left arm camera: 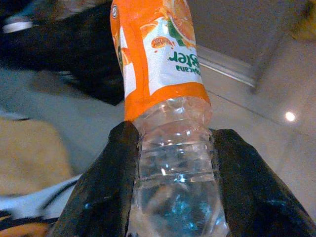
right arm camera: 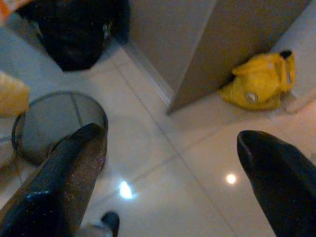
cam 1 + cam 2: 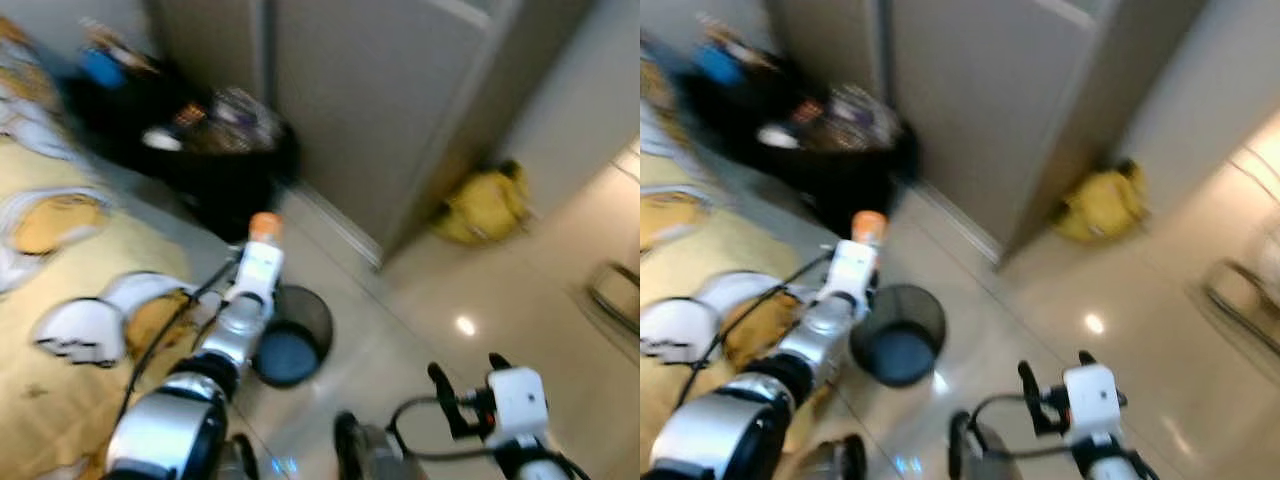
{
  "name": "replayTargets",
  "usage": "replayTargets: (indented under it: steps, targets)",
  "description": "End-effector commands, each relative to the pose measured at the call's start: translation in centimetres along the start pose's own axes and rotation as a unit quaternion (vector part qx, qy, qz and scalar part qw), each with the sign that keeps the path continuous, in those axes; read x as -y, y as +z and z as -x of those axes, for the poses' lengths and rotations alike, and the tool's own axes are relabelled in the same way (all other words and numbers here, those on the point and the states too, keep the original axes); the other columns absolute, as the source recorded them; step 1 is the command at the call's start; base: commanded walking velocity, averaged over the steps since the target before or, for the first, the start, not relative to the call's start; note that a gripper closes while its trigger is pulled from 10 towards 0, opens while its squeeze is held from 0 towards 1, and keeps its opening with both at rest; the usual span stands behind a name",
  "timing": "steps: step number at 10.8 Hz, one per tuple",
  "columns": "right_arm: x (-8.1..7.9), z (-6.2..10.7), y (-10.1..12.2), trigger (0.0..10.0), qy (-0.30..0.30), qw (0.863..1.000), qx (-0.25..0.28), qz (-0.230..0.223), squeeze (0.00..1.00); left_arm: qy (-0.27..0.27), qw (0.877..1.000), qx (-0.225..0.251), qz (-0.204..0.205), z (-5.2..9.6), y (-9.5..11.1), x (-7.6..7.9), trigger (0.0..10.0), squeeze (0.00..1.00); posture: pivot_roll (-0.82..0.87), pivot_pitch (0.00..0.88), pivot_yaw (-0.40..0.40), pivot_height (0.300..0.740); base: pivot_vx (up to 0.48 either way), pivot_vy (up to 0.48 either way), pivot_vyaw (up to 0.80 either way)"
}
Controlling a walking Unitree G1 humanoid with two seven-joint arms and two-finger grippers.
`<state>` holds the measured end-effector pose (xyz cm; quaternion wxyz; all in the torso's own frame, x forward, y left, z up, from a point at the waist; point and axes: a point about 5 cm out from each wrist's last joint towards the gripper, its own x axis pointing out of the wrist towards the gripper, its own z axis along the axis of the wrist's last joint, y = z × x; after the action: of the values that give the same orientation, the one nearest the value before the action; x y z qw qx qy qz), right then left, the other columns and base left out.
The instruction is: Clean up the room
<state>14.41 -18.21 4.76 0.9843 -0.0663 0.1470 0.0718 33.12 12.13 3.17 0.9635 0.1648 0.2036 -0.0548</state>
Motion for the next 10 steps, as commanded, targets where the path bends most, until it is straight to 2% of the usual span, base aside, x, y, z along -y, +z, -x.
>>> replayTargets:
  steps: [1,3,4,5,6,8,10]
  targets:
    - [-0.5,0.7,0.4,10.0,0.014,1.0,-0.006,0.006,0.0,-0.018,0.999,-0.004,-0.044,0.3,-0.8,0.6,10.0,0.0,-0.37,0.349,-0.066,0.74,0.0,0.0,0.0]
    - [-1.6,1.8,0.6,10.0,0.037,0.999,-0.013,0.011,0.0,-0.007,0.996,-0.025,-0.088,0.7,-2.7,0.1,10.0,0.0,-0.38,0.376,-0.06,0.74,0.0,0.0,0.0]
    - [-1.9,2.3,0.5,10.0,0.036,0.999,-0.019,0.006,0.0,0.009,0.995,-0.04,-0.088,0.8,-3.3,-1.0,10.0,0.0,-0.39,0.389,-0.058,0.74,0.0,0.0,0.0]
    - [-2.2,2.7,0.6,10.0,0.037,0.999,-0.022,0.003,0.0,0.018,0.995,-0.042,-0.09,0.7,-3.2,-1.7,10.0,0.64,-0.39,0.396,-0.055,0.74,0.0,0.0,0.0]
    - [-2.5,2.9,0.8,10.0,0.038,0.999,-0.024,0.001,0.0,0.024,0.997,-0.031,-0.072,0.4,-2.3,-2.3,10.0,1.0,-0.39,0.397,-0.054,0.74,0.0,0.0,0.0]
    - [-2.7,2.9,1.1,10.0,0.038,0.999,-0.023,0.002,0.0,0.029,0.997,0.003,-0.065,-0.2,-0.2,-3.2,10.0,1.0,-0.4,0.401,-0.053,0.74,0.0,0.0,0.0]
    - [-2.8,2.8,1.1,10.0,0.039,0.999,-0.023,0.002,0.0,0.011,0.998,0.0,-0.07,-0.3,0.0,-3.2,10.0,1.0,-0.4,0.403,-0.047,0.74,0.0,0.0,0.0]
